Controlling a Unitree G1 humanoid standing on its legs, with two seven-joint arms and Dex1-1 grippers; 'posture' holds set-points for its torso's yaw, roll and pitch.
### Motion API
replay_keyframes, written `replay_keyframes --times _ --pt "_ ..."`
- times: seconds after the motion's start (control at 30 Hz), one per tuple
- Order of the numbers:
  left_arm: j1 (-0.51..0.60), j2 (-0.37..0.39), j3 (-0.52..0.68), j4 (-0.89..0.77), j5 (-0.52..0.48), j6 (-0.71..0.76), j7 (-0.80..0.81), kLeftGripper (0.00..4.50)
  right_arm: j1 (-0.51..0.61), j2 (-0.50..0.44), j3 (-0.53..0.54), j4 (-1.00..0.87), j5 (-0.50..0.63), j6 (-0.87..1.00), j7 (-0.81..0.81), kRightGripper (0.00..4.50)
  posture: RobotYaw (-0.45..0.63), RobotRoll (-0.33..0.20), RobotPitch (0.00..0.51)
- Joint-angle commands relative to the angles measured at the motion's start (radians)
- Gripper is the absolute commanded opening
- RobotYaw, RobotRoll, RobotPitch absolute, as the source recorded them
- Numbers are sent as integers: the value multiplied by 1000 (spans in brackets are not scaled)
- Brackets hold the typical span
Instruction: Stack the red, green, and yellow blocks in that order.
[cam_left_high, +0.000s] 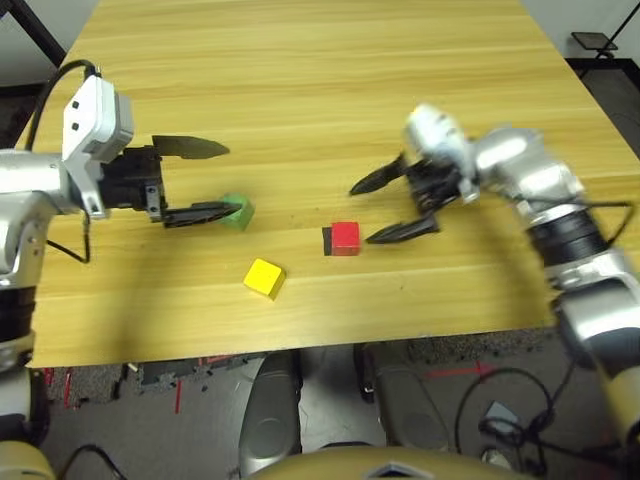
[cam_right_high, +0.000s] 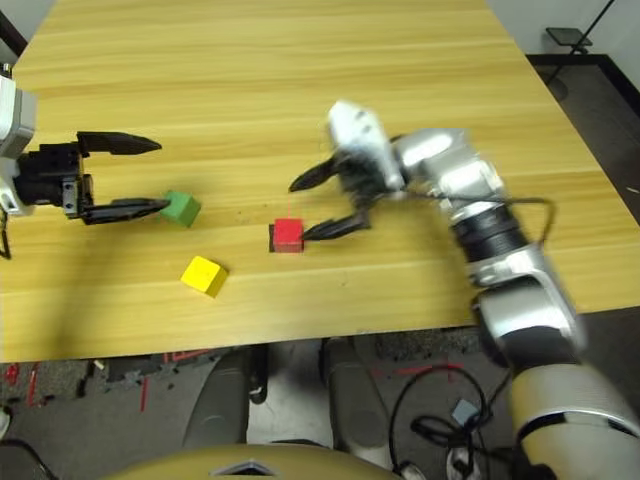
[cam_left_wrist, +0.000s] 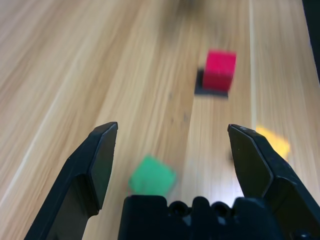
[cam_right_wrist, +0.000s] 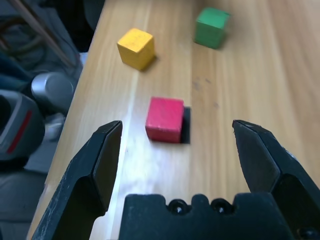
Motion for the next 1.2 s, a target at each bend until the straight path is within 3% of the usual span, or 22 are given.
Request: replay_keyframes --times 0.03,0.27,0.57,1.03,1.2 --pt "-53 5 -55 96 76 -91 -64 4500 -9 -44 36 -4 32 7 11 4453 62 -148 188" --pt "-196 -99 -163 276 222 -200 -42 4500 68 -63 -33 -122 45 110 4 4453 -9 -143 181" --pt "-319 -167 -254 496 388 -392 -20 4500 151 -71 -106 -243 46 207 -34 4453 -67 -140 180" --pt "-326 -186 -285 544 434 -500 -91 4500 187 -59 -143 -305 55 263 -66 4453 -80 -137 190" --pt "-370 -216 -290 627 493 -564 -7 4500 190 -44 -147 -323 64 277 -81 4453 -84 -134 192"
